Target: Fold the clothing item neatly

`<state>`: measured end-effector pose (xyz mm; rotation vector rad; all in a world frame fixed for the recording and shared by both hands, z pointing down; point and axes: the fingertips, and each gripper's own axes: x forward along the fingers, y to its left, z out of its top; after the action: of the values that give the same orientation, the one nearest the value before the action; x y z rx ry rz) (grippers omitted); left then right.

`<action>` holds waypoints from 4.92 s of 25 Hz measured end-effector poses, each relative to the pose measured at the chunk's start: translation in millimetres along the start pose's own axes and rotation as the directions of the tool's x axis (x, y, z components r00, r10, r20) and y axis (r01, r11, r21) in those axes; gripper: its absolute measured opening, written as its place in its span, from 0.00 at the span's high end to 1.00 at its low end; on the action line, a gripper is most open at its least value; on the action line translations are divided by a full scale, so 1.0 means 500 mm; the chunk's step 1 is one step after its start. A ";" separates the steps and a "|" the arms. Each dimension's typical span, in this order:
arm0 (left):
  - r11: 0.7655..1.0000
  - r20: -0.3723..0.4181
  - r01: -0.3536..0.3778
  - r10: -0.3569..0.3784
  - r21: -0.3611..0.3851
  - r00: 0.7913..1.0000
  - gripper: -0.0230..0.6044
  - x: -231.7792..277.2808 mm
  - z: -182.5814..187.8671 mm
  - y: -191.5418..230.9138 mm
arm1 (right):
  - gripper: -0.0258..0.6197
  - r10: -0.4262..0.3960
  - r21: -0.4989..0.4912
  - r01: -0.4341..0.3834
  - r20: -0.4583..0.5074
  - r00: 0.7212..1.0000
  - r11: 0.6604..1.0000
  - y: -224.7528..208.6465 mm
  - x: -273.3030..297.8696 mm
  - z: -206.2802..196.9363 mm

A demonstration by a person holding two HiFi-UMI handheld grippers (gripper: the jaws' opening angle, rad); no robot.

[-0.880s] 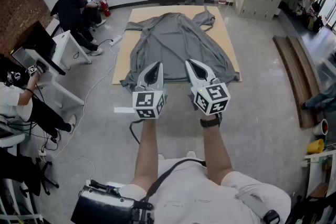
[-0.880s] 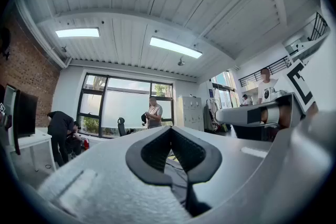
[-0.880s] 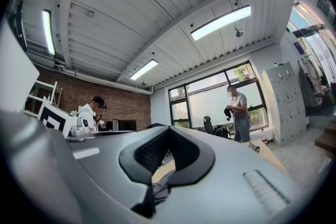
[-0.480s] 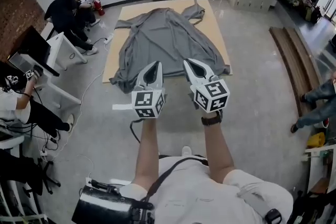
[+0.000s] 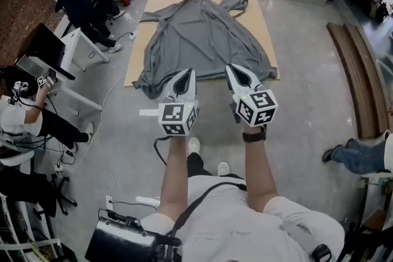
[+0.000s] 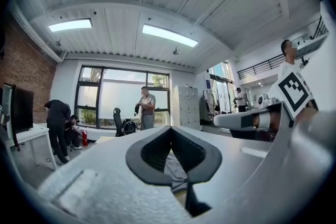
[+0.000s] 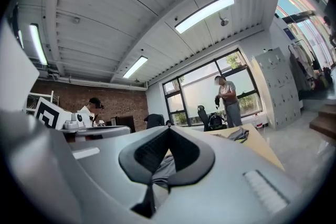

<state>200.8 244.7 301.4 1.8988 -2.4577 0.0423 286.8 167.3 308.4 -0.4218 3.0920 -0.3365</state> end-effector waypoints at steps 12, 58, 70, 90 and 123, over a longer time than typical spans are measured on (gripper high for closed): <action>0.997 0.007 0.018 -0.018 -0.070 1.000 0.96 0.158 -0.018 0.157 | 0.96 -0.009 -0.031 0.006 -0.074 0.997 0.999 -0.044 0.195 -0.013; 0.977 -0.154 -0.201 0.188 -0.070 0.970 0.96 0.746 -0.129 0.752 | 0.96 0.189 0.086 -0.175 -0.207 0.960 0.981 -0.317 1.023 -0.091; 0.899 -0.473 -0.428 0.338 -0.095 0.814 0.95 0.614 -0.441 0.904 | 0.95 0.281 0.151 -0.240 -0.396 0.874 0.959 -0.293 1.197 -0.356; 0.906 -0.832 -0.420 0.196 -0.048 0.519 0.82 0.534 -0.807 1.063 | 0.74 0.208 -0.050 -0.323 -0.668 0.714 0.945 -0.326 1.581 -0.639; 0.967 -0.707 -0.036 -0.160 -0.254 0.689 0.94 0.600 -0.581 0.701 | 0.93 0.119 -0.054 -0.187 -0.597 0.793 0.981 -0.511 1.467 -0.533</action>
<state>-210.7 56.0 605.3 1.4542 -1.7528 0.3870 -360.9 -211.5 641.7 -0.0549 3.7420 -0.3505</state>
